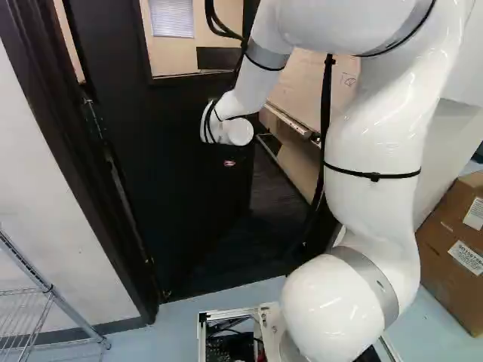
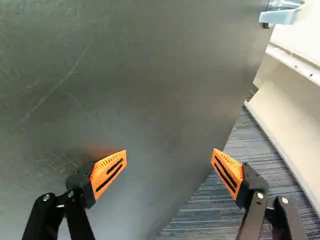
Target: Open the door and move inside
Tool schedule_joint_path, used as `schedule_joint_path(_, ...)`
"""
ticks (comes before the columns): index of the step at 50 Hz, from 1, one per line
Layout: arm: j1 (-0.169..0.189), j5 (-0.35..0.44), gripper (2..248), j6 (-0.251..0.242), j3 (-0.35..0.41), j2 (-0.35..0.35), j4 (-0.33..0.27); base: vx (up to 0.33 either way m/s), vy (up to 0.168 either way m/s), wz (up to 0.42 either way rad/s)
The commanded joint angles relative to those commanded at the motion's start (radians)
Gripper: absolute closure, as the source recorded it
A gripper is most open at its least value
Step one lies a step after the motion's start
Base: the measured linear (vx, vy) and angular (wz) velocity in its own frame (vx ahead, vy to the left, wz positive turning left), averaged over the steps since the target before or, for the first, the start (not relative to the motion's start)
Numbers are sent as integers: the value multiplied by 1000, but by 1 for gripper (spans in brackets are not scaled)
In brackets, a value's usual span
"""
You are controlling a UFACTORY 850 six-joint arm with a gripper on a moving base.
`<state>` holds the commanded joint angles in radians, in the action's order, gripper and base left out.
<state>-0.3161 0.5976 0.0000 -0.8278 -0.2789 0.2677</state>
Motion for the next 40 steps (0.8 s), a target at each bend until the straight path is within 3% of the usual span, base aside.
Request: schedule_joint_path(40,-39,0,3,0,-70,-58,0,0,0,0)
